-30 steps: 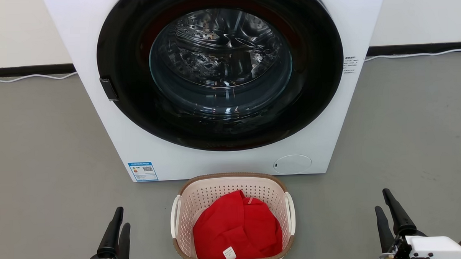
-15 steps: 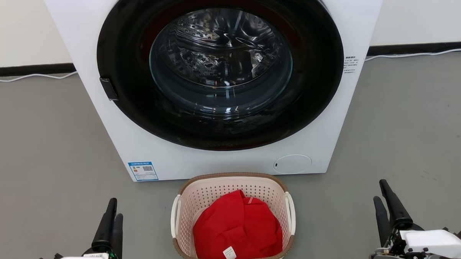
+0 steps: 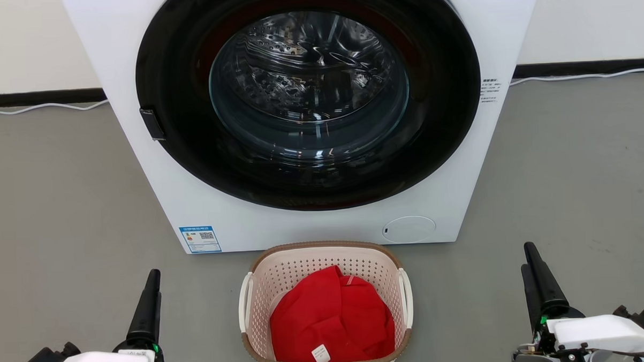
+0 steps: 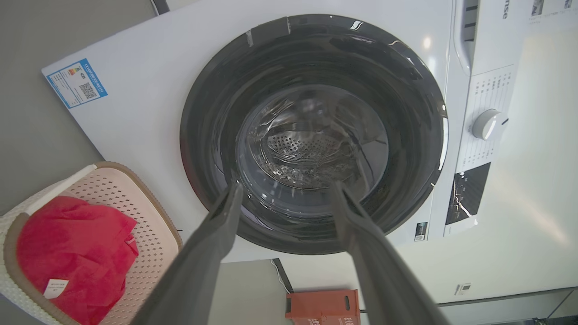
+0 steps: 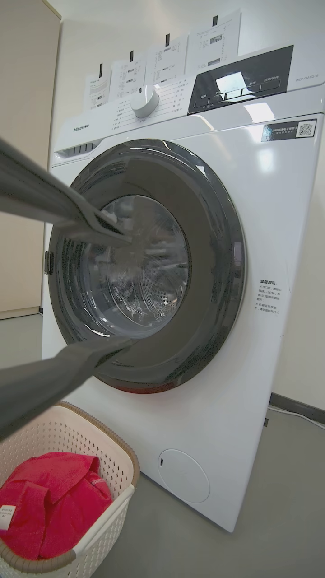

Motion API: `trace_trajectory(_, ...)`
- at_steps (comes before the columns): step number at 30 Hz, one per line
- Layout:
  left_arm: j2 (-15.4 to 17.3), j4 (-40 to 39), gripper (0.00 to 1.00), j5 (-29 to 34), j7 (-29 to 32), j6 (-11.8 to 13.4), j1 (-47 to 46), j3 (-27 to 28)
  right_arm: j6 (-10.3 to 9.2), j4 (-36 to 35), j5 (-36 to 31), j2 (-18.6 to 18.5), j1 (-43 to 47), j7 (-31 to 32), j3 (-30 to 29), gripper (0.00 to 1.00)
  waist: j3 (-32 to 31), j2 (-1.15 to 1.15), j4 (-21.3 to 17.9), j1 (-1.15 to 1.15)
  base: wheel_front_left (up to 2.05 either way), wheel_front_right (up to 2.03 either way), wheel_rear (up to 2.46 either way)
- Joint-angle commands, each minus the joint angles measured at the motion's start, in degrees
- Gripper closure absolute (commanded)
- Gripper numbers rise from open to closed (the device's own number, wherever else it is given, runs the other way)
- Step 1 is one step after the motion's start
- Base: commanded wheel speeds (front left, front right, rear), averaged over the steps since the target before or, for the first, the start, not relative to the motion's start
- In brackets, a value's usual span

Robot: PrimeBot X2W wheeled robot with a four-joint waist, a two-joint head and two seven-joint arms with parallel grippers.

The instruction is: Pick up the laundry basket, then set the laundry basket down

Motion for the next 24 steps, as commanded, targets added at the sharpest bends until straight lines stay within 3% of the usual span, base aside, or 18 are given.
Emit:
trace_trajectory(1,1.15,-2.14,0.00,1.90,-0.68,-0.21,-1.28,0.42,0.00,-2.41,-1.82,-0.52,-1.45,-0.81,0.64,0.00,-0.03,0.00,-0.01,-0.01,0.00,0.00,0.00)
trace_trajectory(24,3.14,-5.30,0.00,23.93,-4.38,-0.29,-0.84,-1.41,0.01,-4.79,-25.06,-0.62,-1.60,-4.48,5.80,0.00,-0.38,0.00,-0.13,-0.01,0.00,0.00,0.00)
